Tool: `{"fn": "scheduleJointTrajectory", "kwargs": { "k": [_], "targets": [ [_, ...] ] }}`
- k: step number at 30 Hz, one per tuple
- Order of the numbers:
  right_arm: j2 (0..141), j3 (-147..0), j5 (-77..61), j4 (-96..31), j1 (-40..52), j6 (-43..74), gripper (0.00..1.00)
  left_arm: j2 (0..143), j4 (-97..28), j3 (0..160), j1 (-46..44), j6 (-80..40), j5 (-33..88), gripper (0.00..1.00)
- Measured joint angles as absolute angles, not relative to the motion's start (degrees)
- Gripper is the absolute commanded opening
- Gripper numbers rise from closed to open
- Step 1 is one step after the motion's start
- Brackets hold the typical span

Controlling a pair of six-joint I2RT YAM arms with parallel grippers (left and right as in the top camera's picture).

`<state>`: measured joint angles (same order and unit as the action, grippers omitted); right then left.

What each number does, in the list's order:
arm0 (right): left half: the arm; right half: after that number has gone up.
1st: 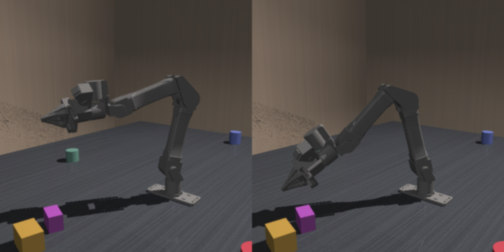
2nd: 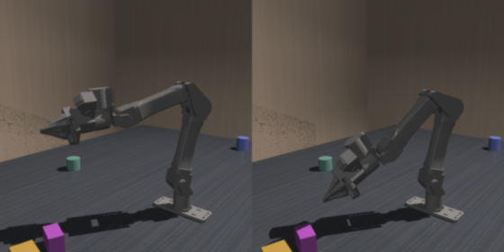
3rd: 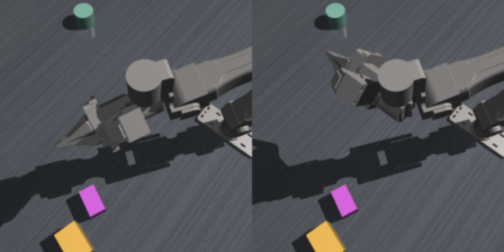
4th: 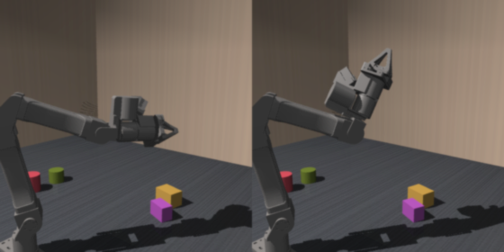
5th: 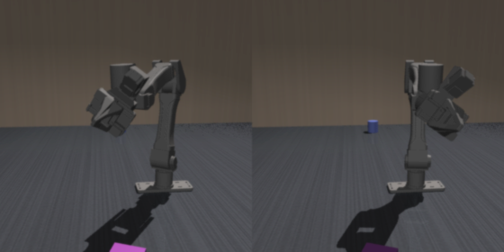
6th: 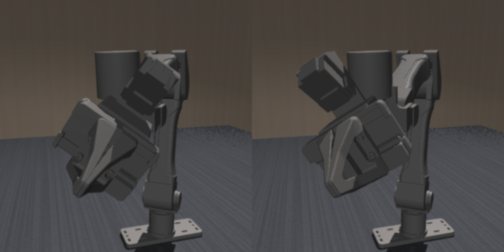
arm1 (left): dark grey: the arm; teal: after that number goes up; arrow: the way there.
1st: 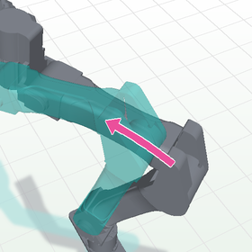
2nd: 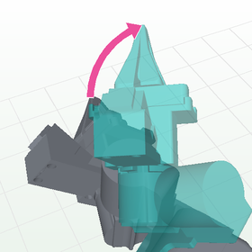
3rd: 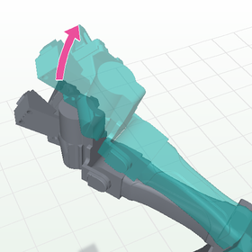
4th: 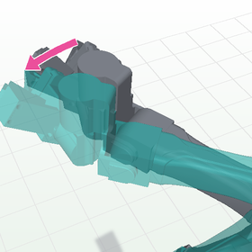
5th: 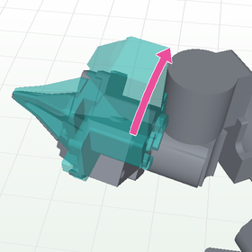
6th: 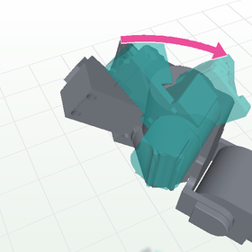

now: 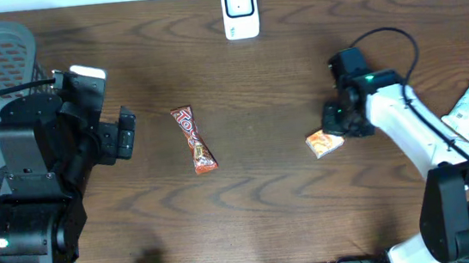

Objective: Scan the item barcode
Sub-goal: 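Reach the right gripper back toward the orange Kleenex pack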

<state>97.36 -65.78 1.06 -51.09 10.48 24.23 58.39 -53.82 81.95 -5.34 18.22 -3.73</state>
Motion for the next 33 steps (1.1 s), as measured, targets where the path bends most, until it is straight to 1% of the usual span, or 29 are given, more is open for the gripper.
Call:
{"fn": "scheduleJointTrajectory", "kwargs": {
  "k": [6,11,14,20,26,30,33],
  "targets": [
    [97.38,-65.78,2.96,-52.73,7.29,25.08,0.01,58.39,-53.82,81.97,-5.34,18.22,-3.73,0.98],
    [97.78,-65.73,3.31,-57.65,6.92,27.51,0.01,58.39,-53.84,81.95,-5.34,18.22,-3.73,0.98],
    [97.89,-64.75,3.38,-57.3,6.94,28.95,0.01,58.39,-53.82,81.97,-5.34,18.22,-3.73,0.98],
    [97.89,-57.52,3.11,-50.5,6.94,32.64,0.01,58.39,-53.82,81.95,-5.34,18.24,-3.73,0.98],
    [97.84,-51.77,1.08,-41.12,6.94,34.22,0.01,58.39,-53.84,81.95,-5.34,18.22,-3.73,0.98],
    [97.65,-50.78,4.05,-30.98,6.94,34.39,0.01,58.39,-53.82,81.95,-5.34,18.24,-3.73,0.98],
    [97.8,-50.04,6.48,-26.5,6.94,34.09,0.01,58.39,-53.82,81.95,-5.34,18.22,-3.73,0.98]
  ]
}}
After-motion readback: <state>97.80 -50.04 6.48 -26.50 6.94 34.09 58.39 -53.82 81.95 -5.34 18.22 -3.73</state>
